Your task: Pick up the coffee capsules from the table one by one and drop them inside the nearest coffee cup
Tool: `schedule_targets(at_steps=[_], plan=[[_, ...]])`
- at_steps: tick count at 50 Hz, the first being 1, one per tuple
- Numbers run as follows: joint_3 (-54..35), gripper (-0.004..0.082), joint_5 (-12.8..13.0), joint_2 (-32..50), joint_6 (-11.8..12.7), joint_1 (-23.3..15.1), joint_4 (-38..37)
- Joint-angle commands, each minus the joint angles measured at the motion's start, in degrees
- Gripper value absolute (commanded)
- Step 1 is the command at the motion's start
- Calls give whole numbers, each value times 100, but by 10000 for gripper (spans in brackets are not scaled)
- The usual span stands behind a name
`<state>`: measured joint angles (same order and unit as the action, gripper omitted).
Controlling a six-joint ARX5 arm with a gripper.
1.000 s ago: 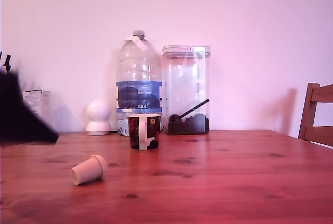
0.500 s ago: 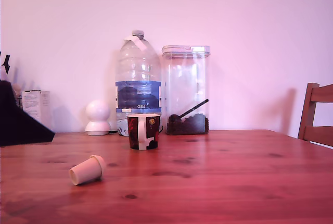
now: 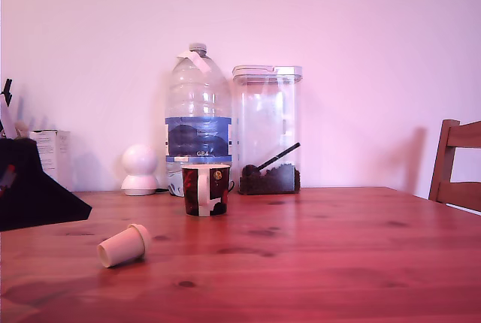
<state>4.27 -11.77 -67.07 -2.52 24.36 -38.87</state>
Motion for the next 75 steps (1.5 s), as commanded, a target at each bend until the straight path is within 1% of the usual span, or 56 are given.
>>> schedule_targets(at_steps=[1, 11, 26, 34, 44, 52, 53, 55, 62, 69, 73, 75], plan=[[-59, 624, 26, -131, 0, 2, -96], [33, 624, 26, -590, -9, 2, -431], [361, 624, 24, -1519, -2, 2, -975], [678, 624, 22, -2061, 13, 2, -1095], [1126, 624, -70, -2726, 15, 2, -1097], [1384, 620, -140, -2992, 50, 2, -999], [1416, 620, -151, -3010, 111, 2, -957], [1478, 619, -186, -3012, 127, 2, -815], [1663, 616, -238, -3012, 120, 2, -306], [1829, 531, -280, -3012, 122, 2, 125], [1856, 475, -280, -3012, 116, 2, 157], [1858, 431, -280, -3010, 111, 2, 155]])
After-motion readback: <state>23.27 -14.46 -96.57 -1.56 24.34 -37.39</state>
